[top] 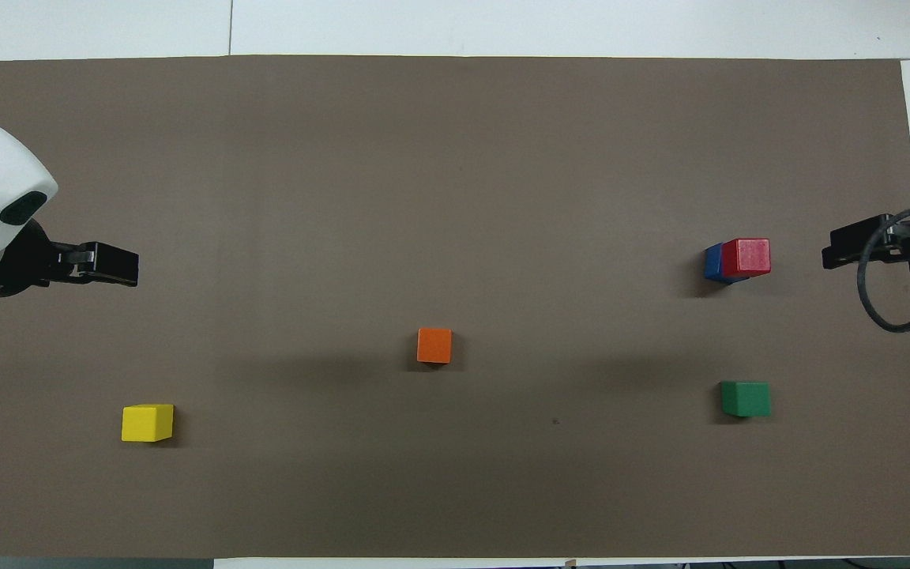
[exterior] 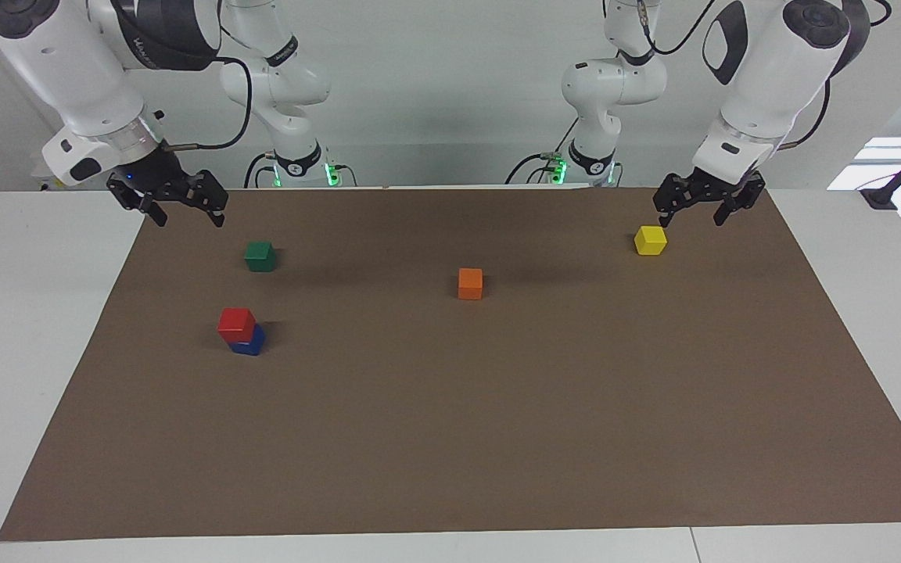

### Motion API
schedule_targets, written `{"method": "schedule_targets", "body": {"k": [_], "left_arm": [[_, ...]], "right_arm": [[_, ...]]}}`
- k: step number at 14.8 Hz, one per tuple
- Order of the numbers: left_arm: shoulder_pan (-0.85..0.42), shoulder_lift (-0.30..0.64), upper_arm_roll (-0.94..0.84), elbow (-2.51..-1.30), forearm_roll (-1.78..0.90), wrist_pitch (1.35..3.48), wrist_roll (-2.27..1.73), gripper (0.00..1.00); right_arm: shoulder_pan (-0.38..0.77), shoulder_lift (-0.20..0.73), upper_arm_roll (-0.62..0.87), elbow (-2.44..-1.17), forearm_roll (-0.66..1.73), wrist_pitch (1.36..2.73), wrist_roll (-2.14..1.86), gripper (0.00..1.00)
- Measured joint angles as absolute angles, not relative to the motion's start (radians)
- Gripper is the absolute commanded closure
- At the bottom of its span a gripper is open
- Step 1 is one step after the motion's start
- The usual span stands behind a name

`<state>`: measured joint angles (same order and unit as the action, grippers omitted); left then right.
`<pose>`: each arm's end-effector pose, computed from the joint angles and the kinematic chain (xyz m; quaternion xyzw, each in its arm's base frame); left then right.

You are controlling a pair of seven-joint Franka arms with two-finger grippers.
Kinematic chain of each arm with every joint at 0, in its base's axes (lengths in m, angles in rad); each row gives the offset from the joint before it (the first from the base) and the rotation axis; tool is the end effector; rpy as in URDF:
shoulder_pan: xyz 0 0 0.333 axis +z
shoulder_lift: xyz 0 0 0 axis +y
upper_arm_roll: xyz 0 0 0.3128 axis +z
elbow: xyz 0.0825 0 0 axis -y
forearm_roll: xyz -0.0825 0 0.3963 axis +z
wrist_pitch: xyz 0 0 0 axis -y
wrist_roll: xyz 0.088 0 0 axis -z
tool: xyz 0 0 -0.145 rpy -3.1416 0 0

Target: Transfer red block to right arm and stack on blue block

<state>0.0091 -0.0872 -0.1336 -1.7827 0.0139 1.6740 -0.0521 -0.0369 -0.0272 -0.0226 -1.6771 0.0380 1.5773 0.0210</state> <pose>0.5392 -0.0677 0.5371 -0.9992 0.0367 0.0100 0.0136 0.5521 -0.0275 0.5480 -0.9983 0.0410 0.0359 0.0200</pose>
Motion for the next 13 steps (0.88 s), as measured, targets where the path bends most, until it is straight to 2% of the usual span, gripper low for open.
{"method": "schedule_targets", "body": {"k": [13], "left_arm": [[0.009,-0.087,-0.134,-1.783,0.014,1.674,-0.052,0.0]], "right_arm": [[-0.042,-0.024,-0.023,-1.677,-0.014,1.583,0.015,0.0]]}}
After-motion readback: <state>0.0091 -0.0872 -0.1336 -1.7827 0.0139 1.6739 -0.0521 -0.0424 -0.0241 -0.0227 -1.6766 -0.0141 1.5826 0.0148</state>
